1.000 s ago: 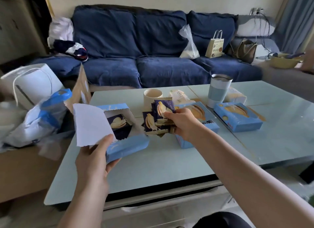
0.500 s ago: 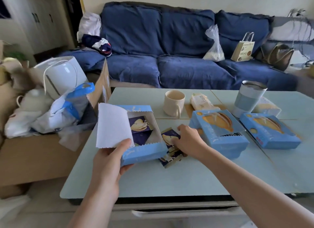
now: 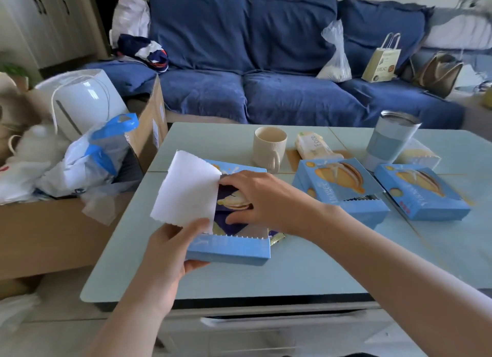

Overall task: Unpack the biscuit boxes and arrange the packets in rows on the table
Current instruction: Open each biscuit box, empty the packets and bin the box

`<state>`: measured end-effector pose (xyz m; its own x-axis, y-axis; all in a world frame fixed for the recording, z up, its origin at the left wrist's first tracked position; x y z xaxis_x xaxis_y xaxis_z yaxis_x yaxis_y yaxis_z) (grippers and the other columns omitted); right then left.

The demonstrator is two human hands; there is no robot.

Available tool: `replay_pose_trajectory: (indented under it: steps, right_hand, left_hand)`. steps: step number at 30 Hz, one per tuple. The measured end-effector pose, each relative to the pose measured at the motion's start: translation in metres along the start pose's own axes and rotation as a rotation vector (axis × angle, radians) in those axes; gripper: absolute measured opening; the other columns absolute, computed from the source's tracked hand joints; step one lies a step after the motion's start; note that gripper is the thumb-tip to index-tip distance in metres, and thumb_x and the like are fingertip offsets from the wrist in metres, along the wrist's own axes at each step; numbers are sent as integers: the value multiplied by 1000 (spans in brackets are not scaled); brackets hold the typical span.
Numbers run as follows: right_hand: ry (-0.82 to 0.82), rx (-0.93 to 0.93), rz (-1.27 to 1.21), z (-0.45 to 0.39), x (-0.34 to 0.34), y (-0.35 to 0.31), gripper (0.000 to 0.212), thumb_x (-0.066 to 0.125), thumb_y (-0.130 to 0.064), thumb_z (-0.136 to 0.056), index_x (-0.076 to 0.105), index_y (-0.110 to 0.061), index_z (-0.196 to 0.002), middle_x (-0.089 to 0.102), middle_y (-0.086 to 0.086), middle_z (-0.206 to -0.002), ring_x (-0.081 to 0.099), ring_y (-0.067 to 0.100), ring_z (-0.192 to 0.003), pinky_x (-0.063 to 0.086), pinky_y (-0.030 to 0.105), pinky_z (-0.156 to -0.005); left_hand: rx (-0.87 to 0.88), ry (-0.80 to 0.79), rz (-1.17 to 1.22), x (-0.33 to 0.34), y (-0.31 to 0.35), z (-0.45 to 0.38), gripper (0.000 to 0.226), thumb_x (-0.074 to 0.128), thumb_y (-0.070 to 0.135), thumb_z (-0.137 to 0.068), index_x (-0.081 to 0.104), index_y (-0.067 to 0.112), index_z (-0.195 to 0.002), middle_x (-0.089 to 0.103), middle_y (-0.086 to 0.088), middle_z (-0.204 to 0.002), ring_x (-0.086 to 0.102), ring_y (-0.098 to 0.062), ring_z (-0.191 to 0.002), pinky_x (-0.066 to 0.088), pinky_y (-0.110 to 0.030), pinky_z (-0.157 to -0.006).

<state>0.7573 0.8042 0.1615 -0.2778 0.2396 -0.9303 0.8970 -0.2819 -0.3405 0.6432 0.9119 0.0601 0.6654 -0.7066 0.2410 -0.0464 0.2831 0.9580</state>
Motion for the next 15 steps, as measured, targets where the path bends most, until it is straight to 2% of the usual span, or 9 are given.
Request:
replay_pose_trajectory:
  steps: [3,7,11,15]
  right_hand:
    - [-61,-17,45,5,9,-1,68,76,-35,-78,44,-17,-135,52,-2,-133,48,16,-121,42,32,-97]
    - [-77,-7,262,3,15,0,69,74,-41,-78,43,-10,-130,48,5,-133,47,24,-120,40,36,-99]
    - [-17,-15,426,3,18,-2,66,66,-45,-82,41,-7,-130,42,9,-131,47,29,-111,41,40,-97]
    - [-17,-47,519,2,23,-1,56,60,-52,-86,50,-11,-122,47,6,-121,46,24,-112,38,34,-96]
  left_hand:
    - [20,-22,-21,0,2,-1,24,80,27,-61,73,20,-83,68,6,-67,69,-13,-69,56,-30,-53]
    - [66,-76,-73,5,9,1,32,78,42,-46,75,38,-77,70,7,-72,69,-9,-70,57,-31,-55]
    - [65,-71,-68,7,9,0,26,78,41,-50,75,37,-76,70,7,-72,69,-11,-72,55,-29,-54]
    - [73,-52,-93,6,11,-2,41,79,45,-47,75,24,-83,72,1,-77,70,-15,-75,56,-33,-55]
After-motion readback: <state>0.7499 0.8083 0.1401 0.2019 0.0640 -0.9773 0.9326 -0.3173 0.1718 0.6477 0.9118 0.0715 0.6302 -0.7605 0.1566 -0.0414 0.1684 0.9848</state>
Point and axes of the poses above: each hand's wrist, its own z-axis away from the middle knuckle, its own x-axis out of the palm, y = z × x, the point moved 6 cm from there along -z, towards the middle knuckle
